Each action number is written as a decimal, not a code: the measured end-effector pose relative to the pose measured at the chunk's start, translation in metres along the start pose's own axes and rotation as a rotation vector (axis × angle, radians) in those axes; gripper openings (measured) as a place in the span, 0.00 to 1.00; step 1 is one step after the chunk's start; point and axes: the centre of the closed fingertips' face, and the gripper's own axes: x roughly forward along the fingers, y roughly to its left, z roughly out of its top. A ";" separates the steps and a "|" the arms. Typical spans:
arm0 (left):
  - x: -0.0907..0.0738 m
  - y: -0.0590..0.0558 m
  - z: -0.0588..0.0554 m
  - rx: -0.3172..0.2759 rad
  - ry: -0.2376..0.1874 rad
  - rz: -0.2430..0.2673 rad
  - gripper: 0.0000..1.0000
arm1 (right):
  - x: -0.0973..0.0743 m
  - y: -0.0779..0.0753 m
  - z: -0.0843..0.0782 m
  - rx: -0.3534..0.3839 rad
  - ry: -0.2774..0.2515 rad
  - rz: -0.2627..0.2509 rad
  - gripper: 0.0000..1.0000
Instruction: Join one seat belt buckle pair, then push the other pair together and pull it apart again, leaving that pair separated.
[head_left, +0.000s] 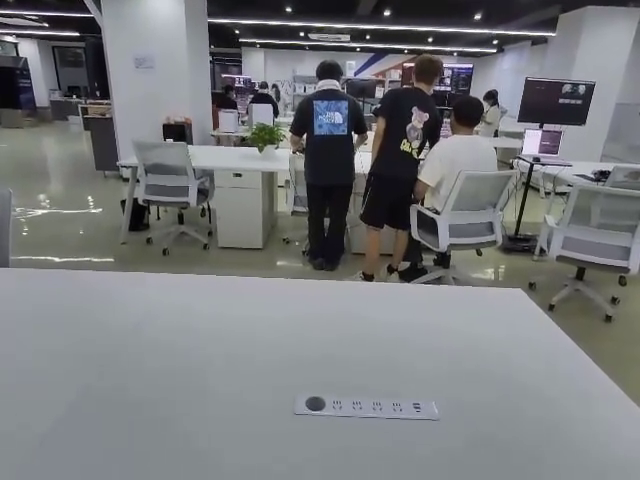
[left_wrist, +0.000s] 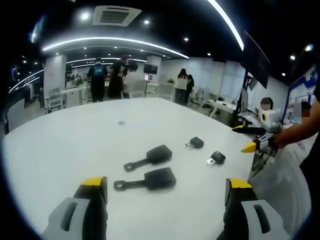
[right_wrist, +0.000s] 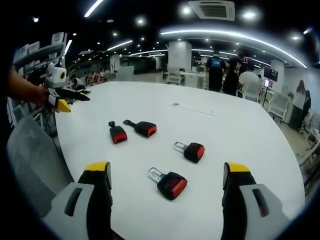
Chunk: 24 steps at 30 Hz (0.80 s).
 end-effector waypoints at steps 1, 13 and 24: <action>0.000 0.000 0.000 0.000 0.002 -0.002 1.00 | 0.000 0.000 -0.001 -0.004 0.003 0.003 0.93; 0.007 -0.003 -0.007 0.037 0.040 -0.031 1.00 | 0.004 0.008 -0.004 -0.024 0.037 0.057 0.92; 0.016 0.001 -0.009 0.059 0.066 -0.061 1.00 | 0.012 0.007 -0.008 -0.036 0.060 0.087 0.90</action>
